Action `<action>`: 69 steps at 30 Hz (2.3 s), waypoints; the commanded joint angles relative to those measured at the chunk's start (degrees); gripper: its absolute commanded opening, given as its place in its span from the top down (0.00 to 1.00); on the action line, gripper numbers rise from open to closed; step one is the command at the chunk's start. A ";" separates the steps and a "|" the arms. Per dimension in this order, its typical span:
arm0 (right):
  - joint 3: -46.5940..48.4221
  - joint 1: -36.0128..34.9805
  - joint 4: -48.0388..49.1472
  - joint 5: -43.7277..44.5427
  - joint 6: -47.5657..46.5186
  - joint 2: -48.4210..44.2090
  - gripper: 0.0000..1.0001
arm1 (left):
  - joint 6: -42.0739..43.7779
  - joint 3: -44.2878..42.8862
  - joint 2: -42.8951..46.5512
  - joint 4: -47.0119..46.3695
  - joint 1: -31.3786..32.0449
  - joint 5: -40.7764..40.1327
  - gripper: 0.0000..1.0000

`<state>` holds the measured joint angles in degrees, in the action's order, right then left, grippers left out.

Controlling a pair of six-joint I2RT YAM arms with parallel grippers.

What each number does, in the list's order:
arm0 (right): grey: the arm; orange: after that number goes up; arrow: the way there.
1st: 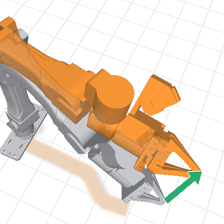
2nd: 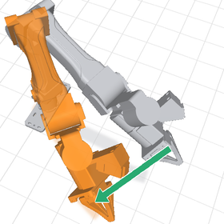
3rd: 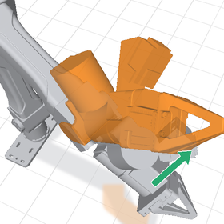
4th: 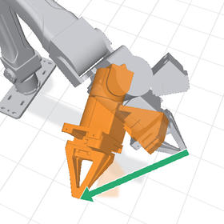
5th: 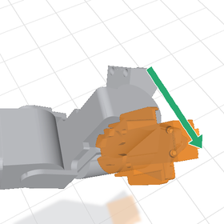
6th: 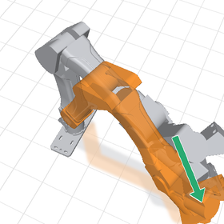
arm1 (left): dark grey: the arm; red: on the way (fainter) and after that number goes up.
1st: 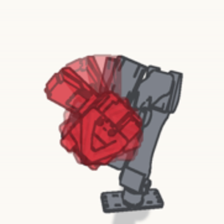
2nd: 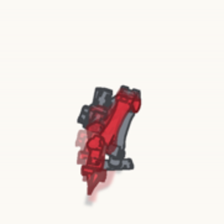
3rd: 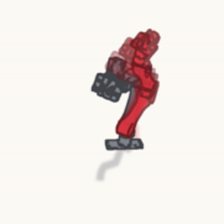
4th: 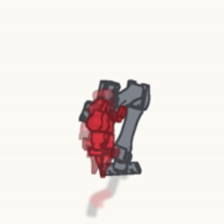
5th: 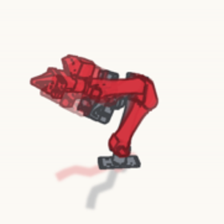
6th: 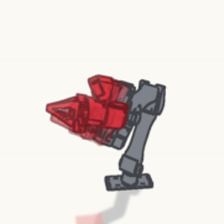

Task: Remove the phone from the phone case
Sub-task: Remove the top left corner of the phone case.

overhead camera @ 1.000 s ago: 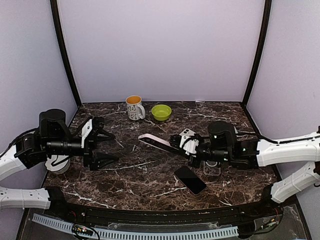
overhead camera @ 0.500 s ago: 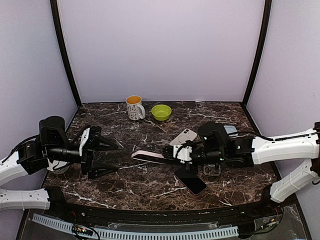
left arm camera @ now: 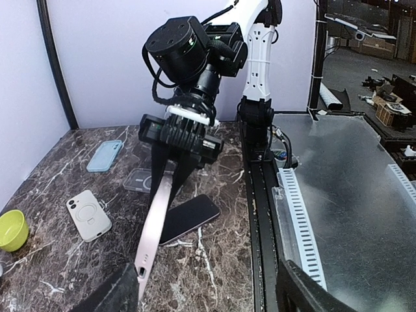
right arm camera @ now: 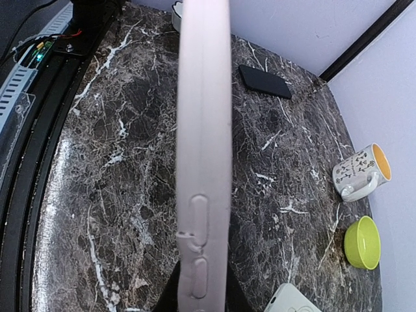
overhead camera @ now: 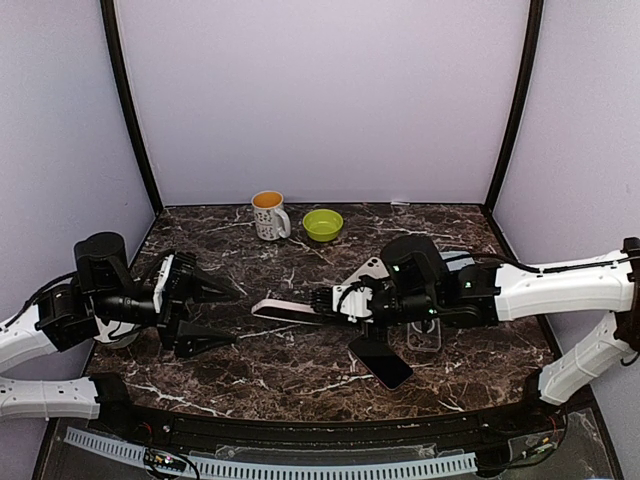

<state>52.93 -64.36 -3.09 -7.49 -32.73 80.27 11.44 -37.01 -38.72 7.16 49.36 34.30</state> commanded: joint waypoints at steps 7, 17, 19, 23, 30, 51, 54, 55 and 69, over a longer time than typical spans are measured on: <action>3.79 -3.05 4.32 1.90 -4.26 1.38 1.00 | -0.50 2.87 -6.09 -10.44 0.24 2.70 0.33; 3.89 -4.95 4.56 5.01 -6.13 0.47 1.00 | -2.05 4.79 -8.52 -14.81 0.53 4.08 0.48; 3.77 -5.31 4.91 5.96 -6.58 0.49 1.00 | -2.19 4.84 -9.08 -14.90 0.70 4.27 0.52; 3.56 -5.64 5.69 6.65 -7.07 0.29 1.00 | -1.85 5.22 -9.78 -14.80 1.20 3.75 0.53; 4.06 -6.04 5.94 6.70 -7.52 0.30 1.00 | -0.98 6.21 -9.22 -14.86 2.29 3.12 0.54; 2.75 -7.86 8.56 10.47 -10.50 -1.63 1.00 | 0.49 6.08 -9.71 -13.10 3.57 2.83 0.74; 2.14 -8.42 9.58 12.33 -12.79 -2.18 1.00 | 0.54 6.01 -9.82 -12.70 3.59 3.14 0.75; 1.81 -8.61 10.05 13.64 -13.51 -2.47 1.00 | 0.41 5.99 -9.85 -12.63 3.53 3.42 0.75; -0.97 -11.98 16.29 19.75 -23.57 -3.61 1.00 | -0.23 5.59 -11.45 -11.32 3.47 5.68 0.76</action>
<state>51.79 -74.41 0.73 10.11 -50.30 79.90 13.37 -31.40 -49.19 -6.79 52.69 37.47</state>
